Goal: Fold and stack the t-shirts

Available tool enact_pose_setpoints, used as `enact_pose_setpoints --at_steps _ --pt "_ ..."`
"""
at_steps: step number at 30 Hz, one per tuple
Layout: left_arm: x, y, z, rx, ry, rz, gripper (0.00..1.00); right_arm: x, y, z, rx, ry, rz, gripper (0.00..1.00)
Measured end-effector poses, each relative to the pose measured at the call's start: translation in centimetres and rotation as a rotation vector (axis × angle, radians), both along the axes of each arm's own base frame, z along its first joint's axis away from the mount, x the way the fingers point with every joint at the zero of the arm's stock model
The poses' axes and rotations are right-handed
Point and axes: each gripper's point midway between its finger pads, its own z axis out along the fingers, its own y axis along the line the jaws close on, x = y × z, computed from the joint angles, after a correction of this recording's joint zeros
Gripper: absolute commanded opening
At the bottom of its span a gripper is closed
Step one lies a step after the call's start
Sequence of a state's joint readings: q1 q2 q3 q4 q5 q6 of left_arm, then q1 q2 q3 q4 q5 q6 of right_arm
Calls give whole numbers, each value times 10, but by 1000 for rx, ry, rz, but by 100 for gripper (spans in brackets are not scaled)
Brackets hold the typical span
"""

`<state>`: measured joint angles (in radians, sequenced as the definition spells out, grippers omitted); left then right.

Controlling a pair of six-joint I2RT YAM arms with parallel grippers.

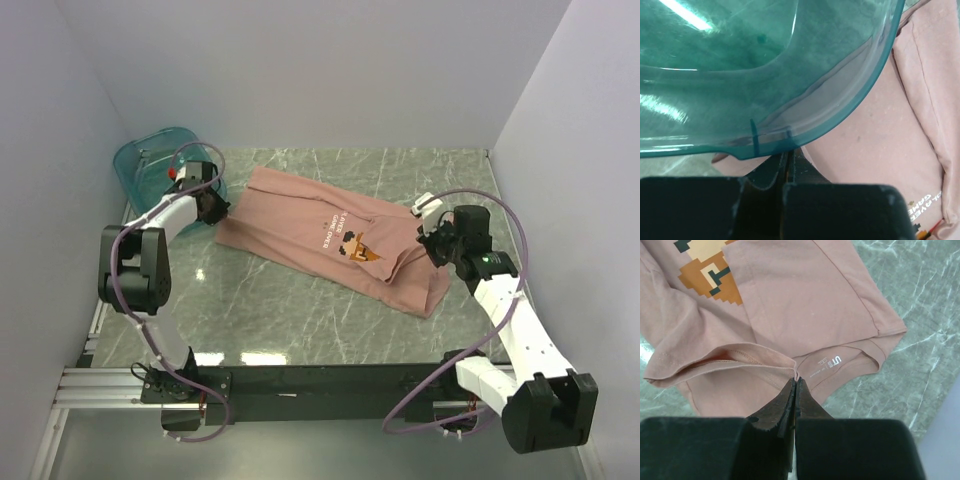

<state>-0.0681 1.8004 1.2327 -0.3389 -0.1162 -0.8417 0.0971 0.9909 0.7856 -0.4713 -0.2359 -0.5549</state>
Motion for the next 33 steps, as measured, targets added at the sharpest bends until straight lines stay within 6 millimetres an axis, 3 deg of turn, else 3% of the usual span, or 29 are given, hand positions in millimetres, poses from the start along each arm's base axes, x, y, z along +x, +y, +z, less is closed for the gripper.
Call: enact_pose_setpoints --at_steps 12,21,33 --pt "13 -8 -10 9 32 -32 0 23 -9 11 4 -35 -45 0" --pt "24 -19 -14 20 40 -66 0 31 -15 4 5 -11 -70 0" --pt "39 -22 -1 34 14 -66 0 52 -24 6 16 -3 -107 0"
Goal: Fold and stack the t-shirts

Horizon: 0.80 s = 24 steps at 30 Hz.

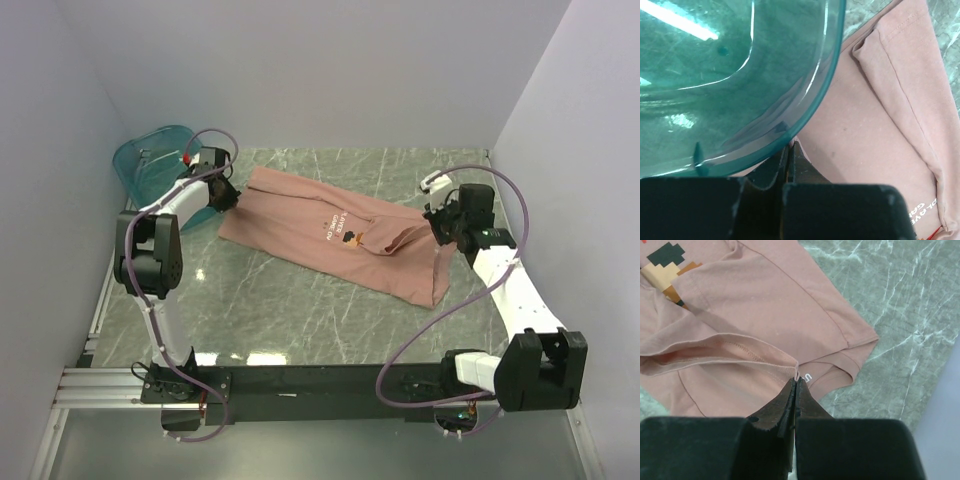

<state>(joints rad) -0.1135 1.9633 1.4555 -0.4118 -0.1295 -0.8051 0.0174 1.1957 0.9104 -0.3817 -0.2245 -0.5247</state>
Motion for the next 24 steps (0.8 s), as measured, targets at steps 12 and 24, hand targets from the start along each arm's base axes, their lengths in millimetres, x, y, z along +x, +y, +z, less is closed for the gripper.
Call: enact_pose_setpoints --at_steps 12,24 --pt "15 -8 -10 6 19 -21 0 18 -12 -3 3 21 -37 0" --pt "20 -9 -14 12 29 -20 1 29 -15 -9 4 43 -42 0"
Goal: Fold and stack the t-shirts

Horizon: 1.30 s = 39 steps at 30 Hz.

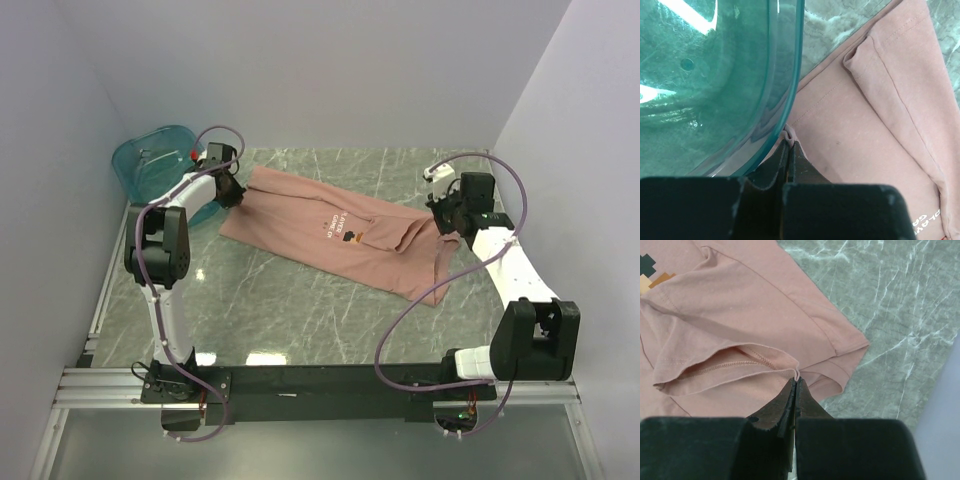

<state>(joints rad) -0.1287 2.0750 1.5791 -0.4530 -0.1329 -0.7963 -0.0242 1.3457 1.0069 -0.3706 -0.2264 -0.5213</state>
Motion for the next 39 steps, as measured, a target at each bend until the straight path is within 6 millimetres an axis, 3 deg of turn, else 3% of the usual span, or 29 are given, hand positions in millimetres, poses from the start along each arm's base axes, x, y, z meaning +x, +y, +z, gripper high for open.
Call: enact_pose_setpoints --at_steps 11,15,18,22,29,34,38,39 --pt "2 -1 0 8 5 -19 9 8 0 -8 2 24 2 0" --pt "7 -5 5 -7 -23 -46 35 11 0 -8 2 26 2 0" --pt "11 -7 14 -12 -60 -66 46 13 0 -7 2 23 2 0" --pt "15 -5 42 -24 -132 -77 50 16 0 -9 2 30 2 0" --pt "20 -6 109 -49 -303 -99 50 20 -1 -20 0 60 -2 0" --pt "8 -9 143 -68 -386 -117 55 25 -2 -21 -1 65 -3 0" --pt "-13 -4 165 -72 -448 -116 66 30 -2 -21 -2 63 -5 0" --pt "-20 -1 171 -74 -469 -115 73 32 -2 -20 -2 63 -5 0"
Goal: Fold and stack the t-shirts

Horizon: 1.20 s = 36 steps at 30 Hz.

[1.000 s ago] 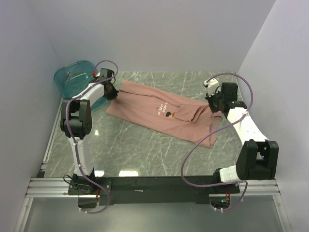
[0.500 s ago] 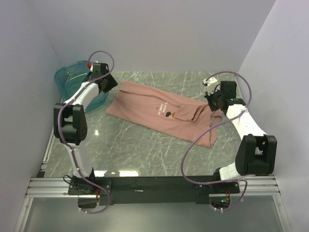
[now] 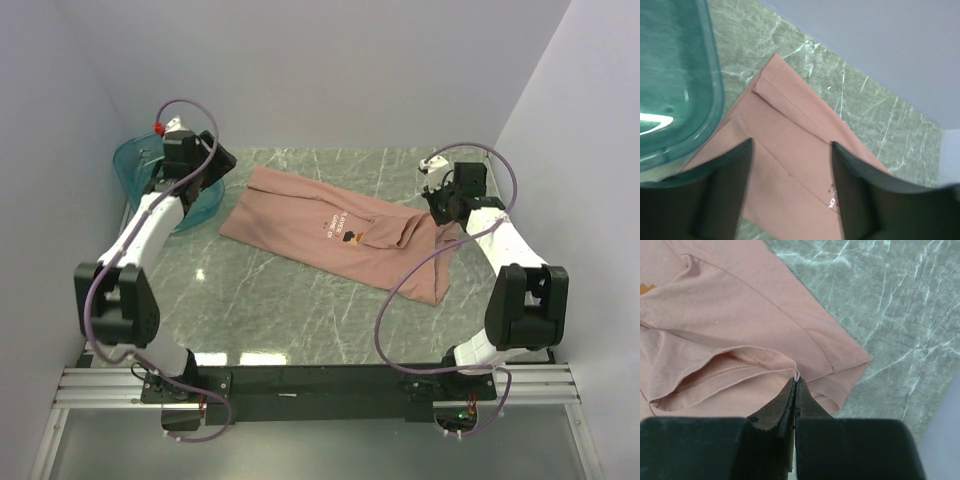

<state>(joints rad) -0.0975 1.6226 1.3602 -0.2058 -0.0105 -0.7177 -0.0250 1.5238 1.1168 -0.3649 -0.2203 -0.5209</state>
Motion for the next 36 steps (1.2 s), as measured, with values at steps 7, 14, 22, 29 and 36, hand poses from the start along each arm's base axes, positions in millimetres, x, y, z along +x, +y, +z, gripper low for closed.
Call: enact_pose_setpoints --at_steps 7,14,22,29,36 --pt "-46 37 27 3 -78 68 88 11 -1 -3 -2 11 -8 0" --pt "-88 66 5 25 -50 116 87 22 -4 -12 -9 27 -20 0" --pt "-132 60 -10 23 -39 86 87 35 -5 -23 -5 55 -39 8" --pt "-165 54 -17 -4 -39 77 87 80 -12 -50 26 97 -153 36" --pt "-188 53 -8 -10 -55 85 91 88 -4 -61 88 157 -99 41"
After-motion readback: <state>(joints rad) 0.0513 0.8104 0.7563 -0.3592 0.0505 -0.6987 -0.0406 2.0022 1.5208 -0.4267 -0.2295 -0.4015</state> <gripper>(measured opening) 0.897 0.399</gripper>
